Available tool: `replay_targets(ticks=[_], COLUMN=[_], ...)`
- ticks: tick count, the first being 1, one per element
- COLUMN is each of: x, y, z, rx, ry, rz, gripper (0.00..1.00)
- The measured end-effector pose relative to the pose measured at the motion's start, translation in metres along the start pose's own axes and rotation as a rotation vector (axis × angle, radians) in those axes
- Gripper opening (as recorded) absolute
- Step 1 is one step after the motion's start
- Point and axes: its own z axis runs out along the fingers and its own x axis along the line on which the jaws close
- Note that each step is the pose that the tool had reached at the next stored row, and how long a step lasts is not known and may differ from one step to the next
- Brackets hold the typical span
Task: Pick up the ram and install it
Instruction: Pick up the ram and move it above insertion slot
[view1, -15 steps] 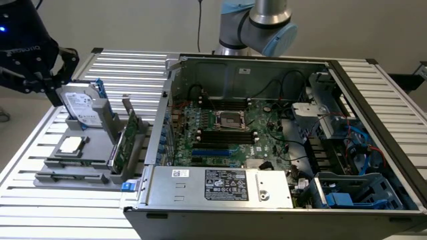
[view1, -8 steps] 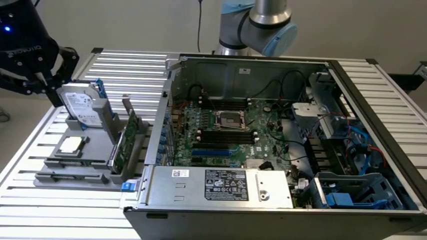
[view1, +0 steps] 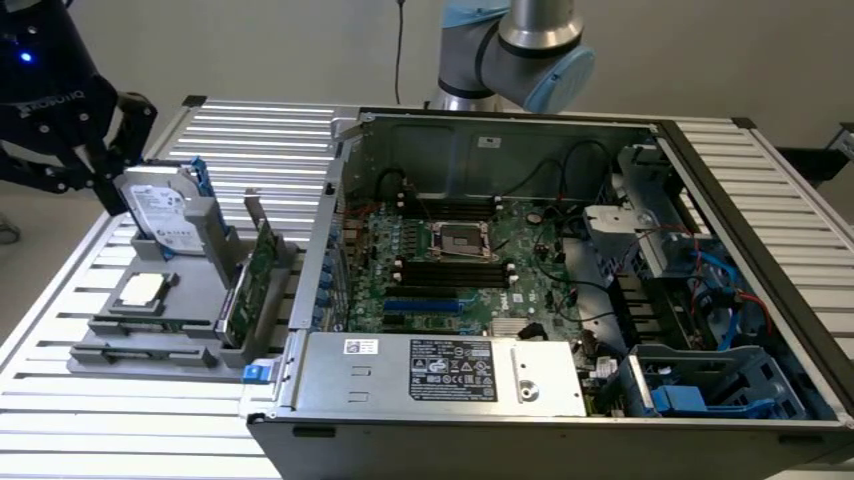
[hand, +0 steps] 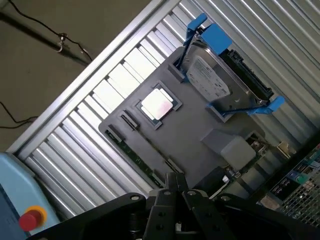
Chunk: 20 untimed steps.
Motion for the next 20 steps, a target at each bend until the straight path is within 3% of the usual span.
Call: replay_targets(ticks=[20], x=[-0.0001], y=[-0.0001], z=[0.0026], rx=[0.0062], ry=[0.0127], rz=[-0.363], gripper=[0.11])
